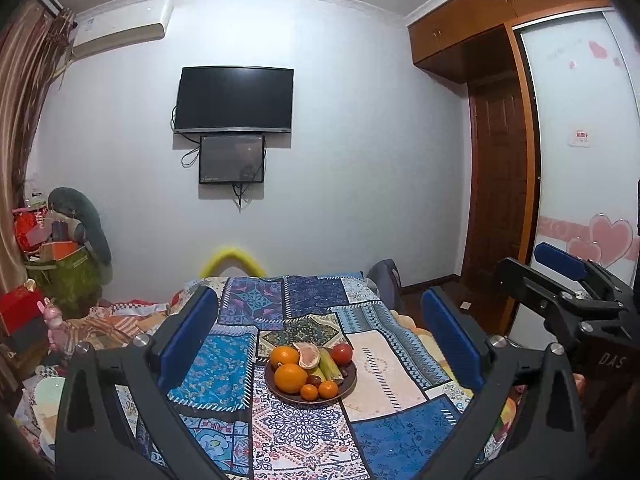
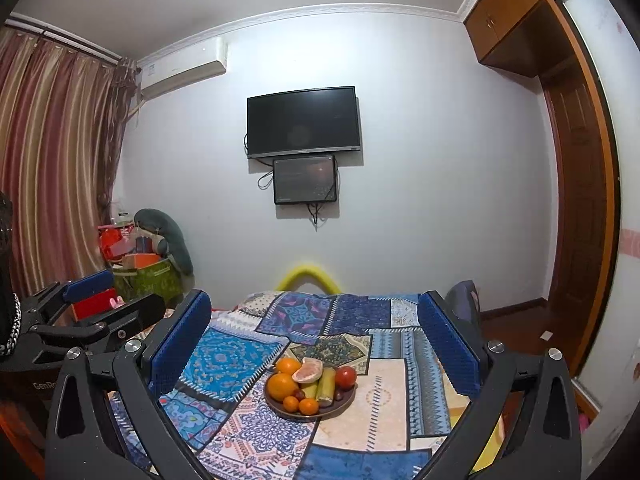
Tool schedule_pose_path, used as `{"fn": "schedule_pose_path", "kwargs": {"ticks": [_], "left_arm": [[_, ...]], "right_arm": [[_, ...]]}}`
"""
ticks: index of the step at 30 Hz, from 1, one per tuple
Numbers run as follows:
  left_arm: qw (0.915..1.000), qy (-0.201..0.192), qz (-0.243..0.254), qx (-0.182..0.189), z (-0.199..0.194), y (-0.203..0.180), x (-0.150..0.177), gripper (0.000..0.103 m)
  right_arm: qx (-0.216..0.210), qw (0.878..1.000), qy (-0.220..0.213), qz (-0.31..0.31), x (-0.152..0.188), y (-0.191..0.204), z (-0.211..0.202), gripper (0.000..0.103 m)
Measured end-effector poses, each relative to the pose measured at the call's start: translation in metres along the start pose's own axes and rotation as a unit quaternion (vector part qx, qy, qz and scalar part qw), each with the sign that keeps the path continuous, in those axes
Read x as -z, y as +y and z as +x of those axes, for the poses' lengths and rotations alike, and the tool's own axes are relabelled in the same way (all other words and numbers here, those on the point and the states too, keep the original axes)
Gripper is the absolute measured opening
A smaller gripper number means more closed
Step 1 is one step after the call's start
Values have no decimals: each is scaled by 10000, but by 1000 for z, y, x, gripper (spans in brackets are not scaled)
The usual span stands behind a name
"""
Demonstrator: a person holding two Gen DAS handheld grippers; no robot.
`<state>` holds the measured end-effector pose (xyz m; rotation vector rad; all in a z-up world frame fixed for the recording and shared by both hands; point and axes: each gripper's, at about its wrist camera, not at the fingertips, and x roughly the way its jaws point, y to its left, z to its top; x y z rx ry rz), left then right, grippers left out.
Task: Organize fruits
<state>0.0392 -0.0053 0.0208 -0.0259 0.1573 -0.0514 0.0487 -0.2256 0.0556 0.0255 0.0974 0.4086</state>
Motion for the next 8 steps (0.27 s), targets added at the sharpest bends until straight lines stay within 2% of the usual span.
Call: {"fn": "schedule_pose_path", "kwargs": {"ticks": [8], "left_arm": [[10000,32,-53,-52,3,3,1,103]], "right_arm": [[14,10000,20,34,0,0,0,103]]}}
